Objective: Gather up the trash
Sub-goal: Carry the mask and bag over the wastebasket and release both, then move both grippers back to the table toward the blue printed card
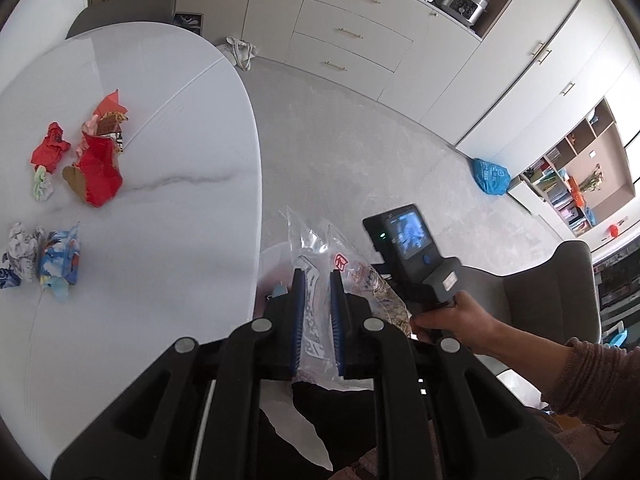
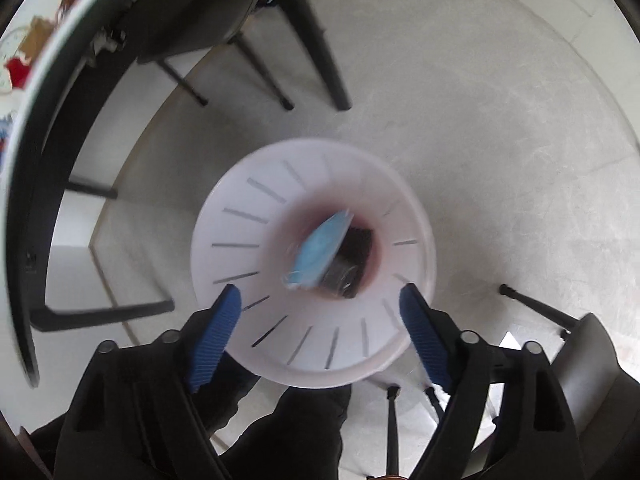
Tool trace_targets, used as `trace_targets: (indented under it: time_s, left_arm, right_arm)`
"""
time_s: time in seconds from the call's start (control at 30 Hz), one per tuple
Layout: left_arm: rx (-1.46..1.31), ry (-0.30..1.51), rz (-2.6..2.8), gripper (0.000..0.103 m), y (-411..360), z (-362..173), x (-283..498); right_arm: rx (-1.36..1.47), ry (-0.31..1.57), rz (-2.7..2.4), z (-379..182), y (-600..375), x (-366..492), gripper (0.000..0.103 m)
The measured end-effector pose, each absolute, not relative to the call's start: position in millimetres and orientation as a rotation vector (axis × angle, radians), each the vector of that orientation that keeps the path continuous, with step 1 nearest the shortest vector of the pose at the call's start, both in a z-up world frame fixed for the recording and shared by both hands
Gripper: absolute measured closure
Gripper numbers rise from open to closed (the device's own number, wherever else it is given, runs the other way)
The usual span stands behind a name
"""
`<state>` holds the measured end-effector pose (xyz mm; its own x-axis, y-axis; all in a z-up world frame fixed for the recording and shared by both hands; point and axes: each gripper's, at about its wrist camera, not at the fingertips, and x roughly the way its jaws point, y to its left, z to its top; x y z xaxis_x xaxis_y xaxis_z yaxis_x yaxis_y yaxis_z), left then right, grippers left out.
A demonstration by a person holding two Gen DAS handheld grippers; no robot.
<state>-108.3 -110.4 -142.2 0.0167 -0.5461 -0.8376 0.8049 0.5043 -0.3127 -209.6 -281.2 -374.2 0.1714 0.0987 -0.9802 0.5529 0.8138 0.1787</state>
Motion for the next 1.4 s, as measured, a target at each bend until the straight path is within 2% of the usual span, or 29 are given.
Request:
trace_targets:
  time_s: [0.17, 0.33, 0.37, 0.4, 0.47, 0.57, 0.67, 0.83, 1.13, 1.4]
  left_arm:
    - [0.337, 1.149, -1.075, 0.090, -136.3, -159.1, -122.8]
    - [0.376, 1.215, -1.073, 0.089, -160.1, -186.3, -129.9]
    - [0.378, 1.234, -1.074, 0.082, -163.3, -192.3, -130.4]
    - [0.383, 1.249, -1.065, 0.063, -165.7, -197.3, -130.4]
    - [0.399, 1.247, -1.034, 0.041, -168.0, -204.0, -130.8]
    - [0.409, 1.246, -1.009, 0.033, -168.2, -205.8, -130.7]
    - [0.404, 1.228, -0.984, 0.031, -164.7, -198.0, -126.0]
    - [0.353, 1.163, -0.930, 0.021, -141.1, -169.6, -116.9]
    - [0.230, 1.056, -0.718, 0.021, -57.6, -127.6, -76.6]
    - [0.168, 1.009, -0.542, 0.021, 25.4, -137.0, -34.6]
  right_arm:
    - [0.531, 1.259, -0.453, -311.7, -312.6, -246.9, 0.010]
    - [0.535, 1.172, -0.510, -267.9, -336.9, -277.8, 0.009]
    - [0.536, 1.166, -0.515, -262.8, -341.9, -280.8, 0.009]
    - [0.534, 1.161, -0.521, -259.3, -344.4, -284.8, 0.009]
    - [0.533, 1.156, -0.527, -255.9, -346.5, -288.2, 0.009]
    - [0.545, 1.153, -0.526, -254.2, -349.5, -292.1, 0.009]
    - [0.552, 1.140, -0.520, -249.1, -346.3, -292.1, 0.009]
    - [0.519, 1.094, -0.493, -220.8, -332.7, -284.6, 0.009]
    - [0.408, 0.998, -0.361, -160.5, -297.8, -236.9, 0.009]
    - [0.328, 0.979, -0.192, -142.6, -242.7, -168.9, 0.009]
